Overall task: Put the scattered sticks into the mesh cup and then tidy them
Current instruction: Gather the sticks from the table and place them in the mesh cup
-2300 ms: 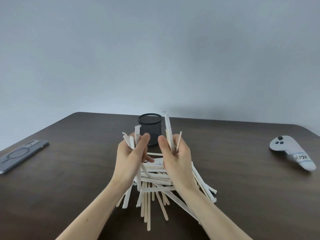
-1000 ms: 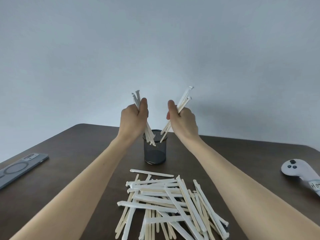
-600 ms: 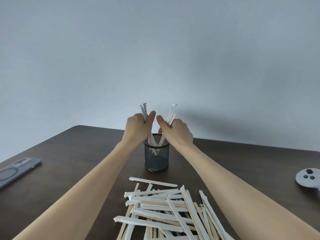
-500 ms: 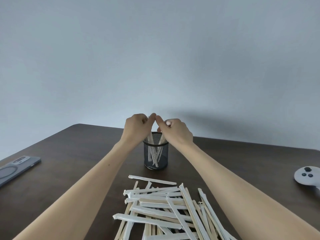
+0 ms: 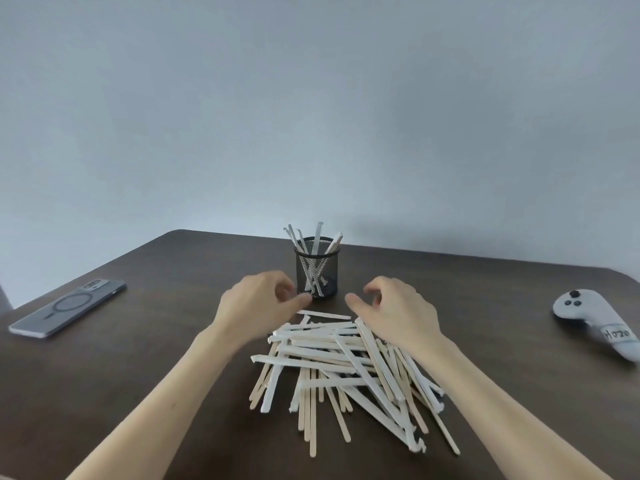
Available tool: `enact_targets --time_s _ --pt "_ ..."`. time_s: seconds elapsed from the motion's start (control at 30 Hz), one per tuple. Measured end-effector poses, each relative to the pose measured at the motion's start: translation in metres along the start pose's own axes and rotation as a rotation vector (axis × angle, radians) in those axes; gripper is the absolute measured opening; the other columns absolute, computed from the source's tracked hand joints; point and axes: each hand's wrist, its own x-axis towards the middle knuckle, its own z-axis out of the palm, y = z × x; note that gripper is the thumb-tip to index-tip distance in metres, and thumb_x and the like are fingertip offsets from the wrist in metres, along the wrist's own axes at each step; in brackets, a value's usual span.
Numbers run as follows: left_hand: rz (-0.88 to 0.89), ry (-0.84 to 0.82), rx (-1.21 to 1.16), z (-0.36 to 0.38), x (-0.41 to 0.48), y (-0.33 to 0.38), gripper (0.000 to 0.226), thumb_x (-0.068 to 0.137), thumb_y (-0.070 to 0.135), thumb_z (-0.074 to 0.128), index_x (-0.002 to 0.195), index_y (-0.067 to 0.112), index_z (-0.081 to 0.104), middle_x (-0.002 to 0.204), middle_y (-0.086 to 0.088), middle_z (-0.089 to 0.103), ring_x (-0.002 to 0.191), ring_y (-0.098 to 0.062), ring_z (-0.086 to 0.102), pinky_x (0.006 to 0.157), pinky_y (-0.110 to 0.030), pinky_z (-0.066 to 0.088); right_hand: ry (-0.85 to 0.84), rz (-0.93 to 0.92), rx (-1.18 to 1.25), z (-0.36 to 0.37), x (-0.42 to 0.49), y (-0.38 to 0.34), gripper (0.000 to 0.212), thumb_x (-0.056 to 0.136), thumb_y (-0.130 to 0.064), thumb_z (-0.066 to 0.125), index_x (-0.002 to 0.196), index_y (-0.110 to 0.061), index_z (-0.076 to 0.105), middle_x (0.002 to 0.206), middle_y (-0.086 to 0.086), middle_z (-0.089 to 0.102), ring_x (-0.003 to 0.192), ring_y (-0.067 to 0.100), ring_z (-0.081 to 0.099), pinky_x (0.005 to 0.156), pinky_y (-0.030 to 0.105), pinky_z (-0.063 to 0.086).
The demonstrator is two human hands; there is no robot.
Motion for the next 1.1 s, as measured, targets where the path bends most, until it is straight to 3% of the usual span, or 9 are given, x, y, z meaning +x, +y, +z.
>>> enact_targets --time_s 0.07,0.17,0.27,0.43,0.57,0.7,0.87,1.0,1.1 --pt "0.108 -0.108 0.141 0.009 -0.021 0.004 0.052 0.086 0.074 0.057 0.123 0.038 0.066 0.12 0.021 0.068 0.114 -0.006 0.063 0.09 -0.034 0.05 -0.066 -0.01 -0.124 0.003 -0.02 0.003 0.07 0.087 -0.075 0.047 0.129 -0.02 0.061 0.123 -0.001 0.061 0.107 0.02 0.063 0.08 0.036 0.052" --pt "0.227 -0.225 0.149 0.023 -0.035 0.006 0.067 0.087 0.072 0.059 0.141 0.034 0.058 0.145 0.014 0.057 0.136 -0.01 0.05 0.109 -0.037 0.045 -0.181 -0.014 -0.265 0.009 -0.037 0.001 0.087 0.08 -0.086 0.043 0.125 -0.014 0.061 0.125 0.005 0.057 0.115 0.025 0.058 0.076 0.036 0.045" --pt "0.216 -0.294 0.094 0.03 -0.034 0.005 0.068 0.091 0.07 0.055 0.146 0.03 0.056 0.152 0.012 0.052 0.141 -0.011 0.047 0.115 -0.037 0.041 -0.2 -0.03 -0.272 0.016 -0.04 -0.002 0.082 0.077 -0.085 0.05 0.12 -0.017 0.065 0.121 0.004 0.059 0.115 0.024 0.058 0.075 0.035 0.043" --pt "0.26 -0.228 0.149 0.027 -0.022 0.007 0.043 0.096 0.052 0.061 0.134 0.034 0.066 0.131 0.012 0.065 0.122 -0.012 0.061 0.1 -0.034 0.05 -0.164 0.004 -0.053 0.023 -0.035 0.002 0.045 0.083 -0.063 0.065 0.086 -0.018 0.072 0.077 -0.006 0.065 0.075 0.019 0.064 0.056 0.028 0.04" --pt "0.269 -0.255 0.157 0.021 -0.011 0.006 0.035 0.092 0.052 0.066 0.121 0.034 0.074 0.122 0.016 0.07 0.115 -0.01 0.064 0.096 -0.034 0.053 -0.203 0.06 0.16 0.022 -0.027 0.011 0.034 0.087 -0.047 0.068 0.076 -0.015 0.073 0.061 -0.003 0.061 0.062 0.021 0.056 0.057 0.031 0.043" --pt "0.29 -0.295 0.14 0.016 -0.002 -0.001 0.032 0.089 0.05 0.071 0.116 0.034 0.077 0.119 0.018 0.073 0.114 -0.007 0.065 0.098 -0.035 0.053 -0.204 0.107 0.333 0.02 -0.022 0.014 0.02 0.087 -0.037 0.07 0.078 -0.021 0.079 0.073 0.006 0.073 0.071 0.024 0.066 0.065 0.032 0.05" --pt "0.382 -0.351 0.14 0.027 -0.002 0.016 0.043 0.089 0.059 0.068 0.125 0.035 0.073 0.12 0.014 0.067 0.112 -0.007 0.061 0.095 -0.034 0.052 -0.181 0.149 0.458 0.022 -0.024 0.006 0.018 0.085 -0.031 0.069 0.084 -0.018 0.082 0.076 0.009 0.073 0.065 0.016 0.056 0.061 0.029 0.044" --pt "0.385 -0.285 0.087 0.036 -0.002 0.015 0.028 0.093 0.05 0.068 0.116 0.036 0.076 0.111 0.014 0.068 0.106 -0.011 0.063 0.092 -0.042 0.054 -0.171 0.176 0.549 0.018 -0.026 0.007 0.022 0.089 -0.031 0.068 0.085 -0.014 0.082 0.073 0.011 0.069 0.065 0.014 0.055 0.058 0.027 0.04" --pt "0.37 -0.284 -0.034 0.037 -0.004 0.004 0.02 0.093 0.042 0.071 0.111 0.035 0.079 0.102 0.016 0.068 0.096 -0.008 0.066 0.09 -0.042 0.055 -0.126 0.239 0.698 0.009 -0.025 0.011 0.023 0.089 -0.031 0.069 0.083 -0.012 0.081 0.088 0.018 0.075 0.071 0.023 0.067 0.063 0.027 0.044"
